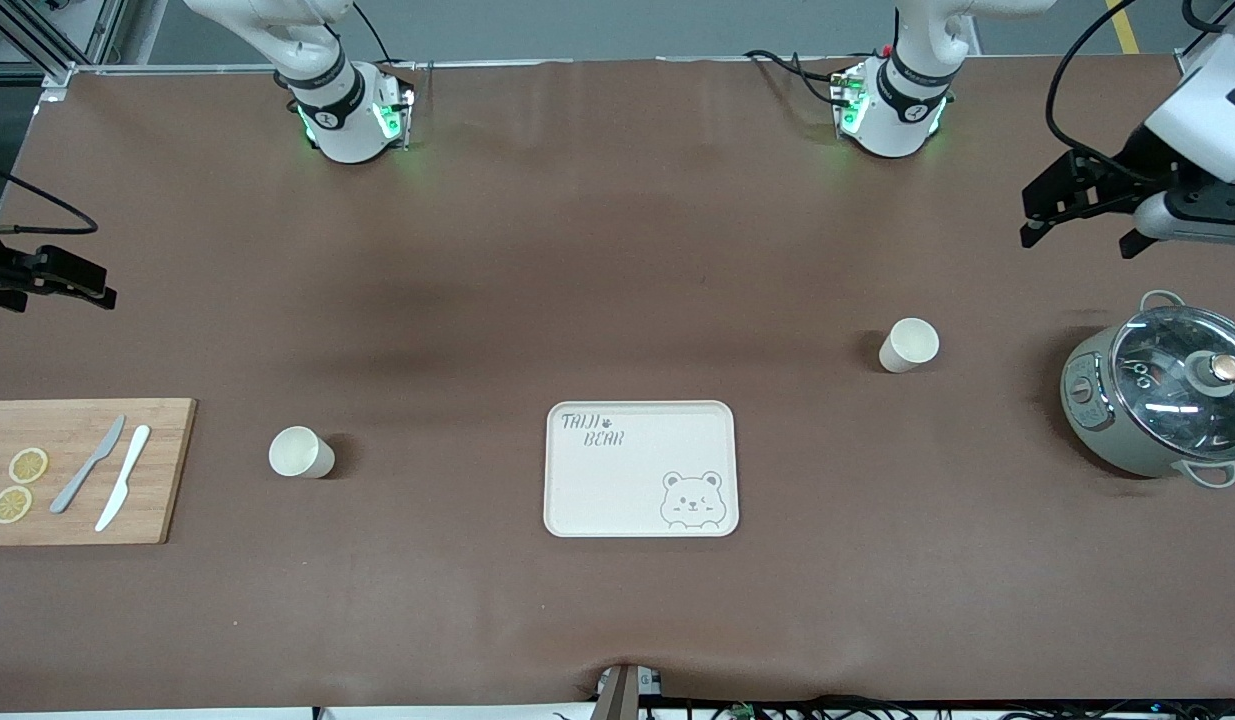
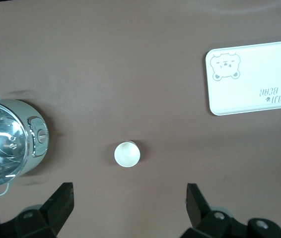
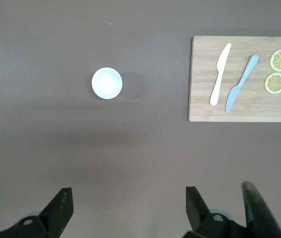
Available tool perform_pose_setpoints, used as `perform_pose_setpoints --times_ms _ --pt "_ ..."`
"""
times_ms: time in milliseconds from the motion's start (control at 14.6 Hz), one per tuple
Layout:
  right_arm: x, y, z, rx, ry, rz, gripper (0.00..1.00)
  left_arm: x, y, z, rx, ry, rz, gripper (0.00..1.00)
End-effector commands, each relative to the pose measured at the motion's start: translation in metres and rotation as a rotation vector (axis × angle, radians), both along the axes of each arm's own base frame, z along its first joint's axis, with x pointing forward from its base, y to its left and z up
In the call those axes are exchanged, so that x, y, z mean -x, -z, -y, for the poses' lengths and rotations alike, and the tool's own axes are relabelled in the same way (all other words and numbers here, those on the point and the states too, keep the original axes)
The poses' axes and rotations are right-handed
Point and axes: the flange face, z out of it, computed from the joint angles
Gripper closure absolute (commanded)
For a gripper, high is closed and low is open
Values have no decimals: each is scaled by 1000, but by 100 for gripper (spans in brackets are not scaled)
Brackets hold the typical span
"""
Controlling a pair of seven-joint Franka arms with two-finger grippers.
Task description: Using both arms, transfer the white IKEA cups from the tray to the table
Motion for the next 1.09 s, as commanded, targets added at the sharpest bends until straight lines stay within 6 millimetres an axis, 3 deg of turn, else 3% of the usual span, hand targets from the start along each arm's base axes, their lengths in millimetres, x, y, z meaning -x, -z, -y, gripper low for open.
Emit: perform_pose_setpoints --times_ms 0,821,1026 --pt "7 -2 -4 8 33 -2 0 3 -5 -5 -1 35 -5 0" --pt "9 -6 -3 6 39 -12 0 9 7 -20 -56 113 -96 0" --pt "10 -8 -13 7 23 -16 0 9 7 -25 -55 102 -101 0"
